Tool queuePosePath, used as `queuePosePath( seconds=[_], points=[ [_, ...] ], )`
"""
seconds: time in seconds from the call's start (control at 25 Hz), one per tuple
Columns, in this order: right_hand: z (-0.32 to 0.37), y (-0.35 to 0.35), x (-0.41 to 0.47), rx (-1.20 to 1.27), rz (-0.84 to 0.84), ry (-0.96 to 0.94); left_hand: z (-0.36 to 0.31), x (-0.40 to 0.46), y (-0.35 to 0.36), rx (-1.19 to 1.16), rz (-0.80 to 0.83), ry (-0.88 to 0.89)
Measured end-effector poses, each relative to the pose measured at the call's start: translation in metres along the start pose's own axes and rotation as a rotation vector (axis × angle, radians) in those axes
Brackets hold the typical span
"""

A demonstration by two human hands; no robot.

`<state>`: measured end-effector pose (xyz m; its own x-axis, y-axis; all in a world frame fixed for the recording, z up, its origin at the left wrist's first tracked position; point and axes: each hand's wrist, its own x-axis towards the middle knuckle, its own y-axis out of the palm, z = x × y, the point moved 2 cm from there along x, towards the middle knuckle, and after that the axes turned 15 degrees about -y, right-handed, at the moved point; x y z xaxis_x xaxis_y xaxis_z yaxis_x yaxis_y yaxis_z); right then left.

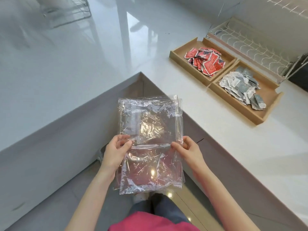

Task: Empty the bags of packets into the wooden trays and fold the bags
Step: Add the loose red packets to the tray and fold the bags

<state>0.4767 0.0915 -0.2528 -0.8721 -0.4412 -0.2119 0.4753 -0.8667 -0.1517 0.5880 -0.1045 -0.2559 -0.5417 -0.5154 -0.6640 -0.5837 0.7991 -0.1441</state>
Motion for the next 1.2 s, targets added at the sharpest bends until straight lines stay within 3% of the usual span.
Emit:
queuePosePath(
  seconds=[0.4, 0.68, 1.2],
  points=[
    [-0.029, 0.033, 0.038, -0.125, 0.282, 0.057, 0.047, 0.008, -0.023, -0.113, -0.162, -0.174],
    [-0.064, 0.071, 0.071, -0.183, 0.374, 0.141, 0.08, 0.052, -0.03, -0.177, -0.239, -0.307],
    [-0.201, 0.143, 0.136, -0.539, 0.607, 0.244, 0.192, 0.163, -0.038, -0.144, -0.329, -0.565]
  ],
)
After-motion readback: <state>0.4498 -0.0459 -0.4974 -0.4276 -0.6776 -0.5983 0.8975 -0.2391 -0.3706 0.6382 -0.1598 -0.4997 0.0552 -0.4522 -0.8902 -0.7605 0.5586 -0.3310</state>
